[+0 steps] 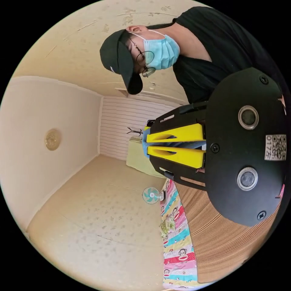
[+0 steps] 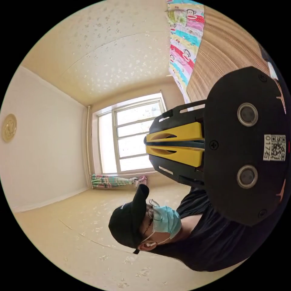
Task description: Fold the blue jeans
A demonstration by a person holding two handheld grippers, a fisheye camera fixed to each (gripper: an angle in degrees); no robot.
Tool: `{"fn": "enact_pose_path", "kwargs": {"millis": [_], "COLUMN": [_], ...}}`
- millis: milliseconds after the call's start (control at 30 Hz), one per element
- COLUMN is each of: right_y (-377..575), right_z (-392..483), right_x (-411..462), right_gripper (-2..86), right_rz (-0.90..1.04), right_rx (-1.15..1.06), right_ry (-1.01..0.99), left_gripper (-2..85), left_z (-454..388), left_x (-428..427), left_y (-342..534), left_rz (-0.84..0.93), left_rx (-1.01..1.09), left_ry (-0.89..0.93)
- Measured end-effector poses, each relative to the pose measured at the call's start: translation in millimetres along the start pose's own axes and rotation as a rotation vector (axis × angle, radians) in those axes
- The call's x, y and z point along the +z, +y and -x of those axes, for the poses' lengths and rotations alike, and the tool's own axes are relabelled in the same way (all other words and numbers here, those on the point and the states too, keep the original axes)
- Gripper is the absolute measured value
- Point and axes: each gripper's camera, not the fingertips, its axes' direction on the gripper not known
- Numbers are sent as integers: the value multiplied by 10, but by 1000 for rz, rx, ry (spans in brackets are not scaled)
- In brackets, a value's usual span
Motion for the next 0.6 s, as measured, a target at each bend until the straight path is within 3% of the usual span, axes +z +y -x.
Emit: {"fn": "enact_pose_path", "kwargs": {"millis": [133, 300, 400, 600], "right_y": [-104, 80, 611, 2358], "right_z": [-664, -1697, -2118, -2341], "right_x": [241, 821, 1071, 932], "right_gripper": [20, 19, 19, 26], "right_rz": [66, 279, 400, 537], "right_rx": [99, 194, 277, 393], "right_ry": [99, 445, 472, 390], "left_gripper": [-3, -5, -4, 13], "left_z": [692, 1875, 2050, 1794], "left_x": [296, 734, 945, 1036], "left_y": [-215, -117, 264, 1623], "left_rz": [91, 280, 422, 564], "left_rx": [-131, -412, -394, -400], "left_ry": [-16, -115, -202, -176]}}
